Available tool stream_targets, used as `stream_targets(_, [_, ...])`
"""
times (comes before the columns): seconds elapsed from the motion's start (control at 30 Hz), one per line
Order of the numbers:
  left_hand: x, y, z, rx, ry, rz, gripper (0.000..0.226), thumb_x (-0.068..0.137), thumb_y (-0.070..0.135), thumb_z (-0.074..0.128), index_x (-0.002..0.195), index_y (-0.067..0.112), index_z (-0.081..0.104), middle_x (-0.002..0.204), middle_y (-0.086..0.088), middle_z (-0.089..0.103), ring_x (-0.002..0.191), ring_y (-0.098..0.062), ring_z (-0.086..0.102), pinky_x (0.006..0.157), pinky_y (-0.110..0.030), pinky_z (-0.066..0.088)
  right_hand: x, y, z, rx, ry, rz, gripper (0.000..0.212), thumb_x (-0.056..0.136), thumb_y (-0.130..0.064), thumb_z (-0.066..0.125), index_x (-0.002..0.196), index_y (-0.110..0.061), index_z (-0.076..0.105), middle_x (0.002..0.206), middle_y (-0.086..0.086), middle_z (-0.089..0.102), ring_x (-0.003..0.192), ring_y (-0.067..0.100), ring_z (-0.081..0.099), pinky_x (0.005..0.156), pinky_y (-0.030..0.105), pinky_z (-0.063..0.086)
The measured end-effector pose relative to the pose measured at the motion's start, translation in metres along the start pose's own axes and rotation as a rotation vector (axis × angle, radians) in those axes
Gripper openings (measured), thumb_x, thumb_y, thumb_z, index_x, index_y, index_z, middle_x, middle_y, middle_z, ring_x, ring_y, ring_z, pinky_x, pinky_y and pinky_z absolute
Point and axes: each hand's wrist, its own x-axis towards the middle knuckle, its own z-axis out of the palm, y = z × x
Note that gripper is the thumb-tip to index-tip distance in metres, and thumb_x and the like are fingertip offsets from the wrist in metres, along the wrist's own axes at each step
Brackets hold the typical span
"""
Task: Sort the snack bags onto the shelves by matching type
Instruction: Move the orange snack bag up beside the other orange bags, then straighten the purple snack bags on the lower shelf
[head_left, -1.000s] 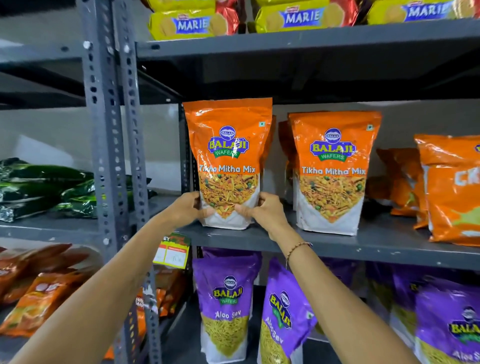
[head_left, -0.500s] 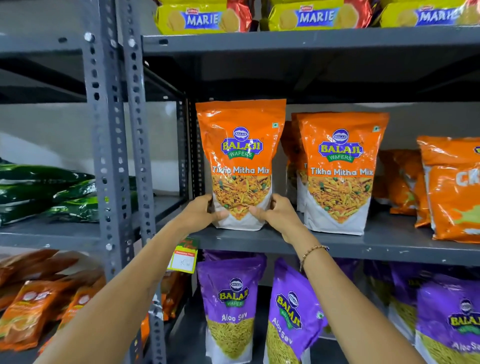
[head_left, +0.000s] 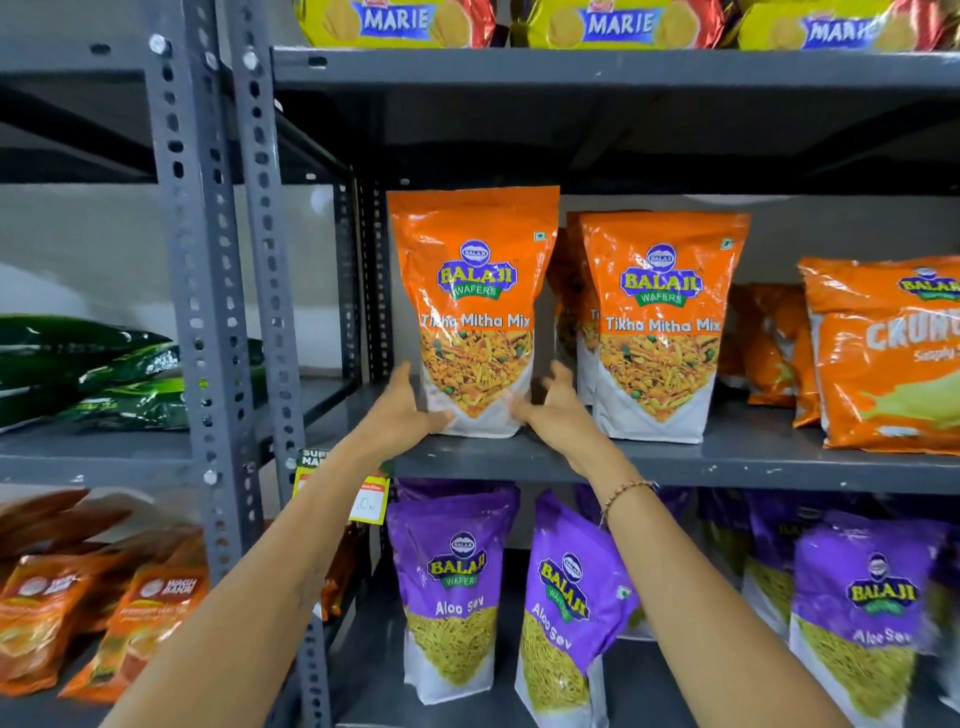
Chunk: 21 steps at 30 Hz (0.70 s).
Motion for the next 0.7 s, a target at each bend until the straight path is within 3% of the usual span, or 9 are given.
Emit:
stream_targets(0.03, [-0.013,0.004,0.002,-0.065,0.103,0.023,0.078,0.081,0.019,0.067,0.143,0.013,0.022,0.145,-0.003,0.041,0.131,-0.023,0.042,0.105,-0.032,0.036,-0.013,-0.002,-0.001,0.000,0.082,-0.058,0.071,0.088,-0.030,0.062,0.145,-0.013,0.022,0.138,-0.002,0.044,0.126,0.015,0.043,0.106,0.034,0.038])
stream_targets(0.1, [-0.043,0.014,0.008,-0.202,0.304,0.138,0.054,0.082,0.015,0.065,0.131,0.016,0.040,0.127,-0.002,0.054,0.115,-0.017,0.053,0.095,-0.026,0.043,-0.041,-0.001,-0.002,0.023,0.265,-0.180,0.035,0.090,-0.023,0.059,0.124,-0.015,0.052,0.120,-0.002,0.060,0.110,0.006,0.056,0.100,0.032,0.046])
stream_targets(0.17, [-0.077,0.021,0.020,-0.281,0.335,0.271,0.024,0.085,0.018,0.062,0.108,0.023,0.056,0.103,0.005,0.063,0.092,-0.009,0.060,0.082,-0.019,0.046,-0.073,0.006,-0.001,0.079,0.345,-0.226,0.009,0.089,-0.019,0.060,0.094,-0.025,0.064,0.091,-0.007,0.068,0.085,0.001,0.062,0.084,0.030,0.051])
stream_targets(0.23, [-0.106,0.021,0.038,-0.344,0.224,0.348,0.012,0.084,0.019,0.060,0.092,0.027,0.062,0.089,0.009,0.066,0.079,-0.002,0.060,0.076,-0.015,0.047,-0.106,0.025,0.001,0.155,0.359,-0.177,0.013,0.088,-0.020,0.061,0.081,-0.031,0.065,0.079,-0.006,0.070,0.079,0.012,0.067,0.079,0.035,0.054])
stream_targets(0.33, [-0.136,-0.002,0.079,-0.389,-0.009,0.271,0.012,0.083,0.017,0.061,0.087,0.028,0.065,0.083,0.011,0.068,0.075,-0.003,0.061,0.073,-0.016,0.049,-0.158,0.067,0.006,0.186,0.363,-0.083,0.015,0.086,-0.017,0.061,0.080,-0.030,0.064,0.078,0.001,0.070,0.080,0.025,0.069,0.075,0.039,0.055])
stream_targets(0.47, [-0.153,-0.064,0.143,-0.238,-0.252,0.046,0.017,0.085,0.008,0.061,0.098,0.020,0.060,0.089,0.010,0.064,0.071,0.005,0.059,0.078,-0.026,0.047,-0.210,0.154,0.008,0.122,0.324,0.190,0.022,0.086,-0.005,0.061,0.077,-0.026,0.063,0.066,-0.003,0.066,0.061,0.010,0.064,0.069,0.039,0.053])
stream_targets(0.53, [-0.150,-0.095,0.168,-0.096,-0.359,-0.063,0.026,0.083,0.013,0.063,0.108,0.011,0.057,0.090,0.008,0.057,0.079,-0.003,0.059,0.083,-0.028,0.045,-0.229,0.200,0.005,0.094,0.309,0.364,0.020,0.083,-0.007,0.062,0.077,-0.025,0.060,0.064,-0.002,0.065,0.057,0.008,0.061,0.070,0.042,0.053])
stream_targets(0.63, [-0.135,-0.125,0.194,0.140,-0.462,-0.125,0.012,0.083,0.017,0.064,0.078,0.019,0.053,0.086,0.001,0.052,0.092,-0.016,0.051,0.077,-0.017,0.031,-0.244,0.249,0.006,0.057,0.224,0.530,0.010,0.085,-0.008,0.063,0.088,-0.016,0.058,0.076,0.004,0.063,0.058,0.005,0.056,0.062,0.028,0.049])
stream_targets(0.7, [-0.122,-0.135,0.209,0.229,-0.475,-0.184,0.029,0.082,0.009,0.059,0.059,0.021,0.046,0.077,-0.009,0.052,0.089,-0.015,0.051,0.070,-0.021,0.030,-0.243,0.269,0.014,0.043,0.171,0.556,0.016,0.083,-0.002,0.066,0.093,-0.010,0.056,0.083,0.007,0.057,0.062,0.004,0.053,0.061,0.019,0.044])
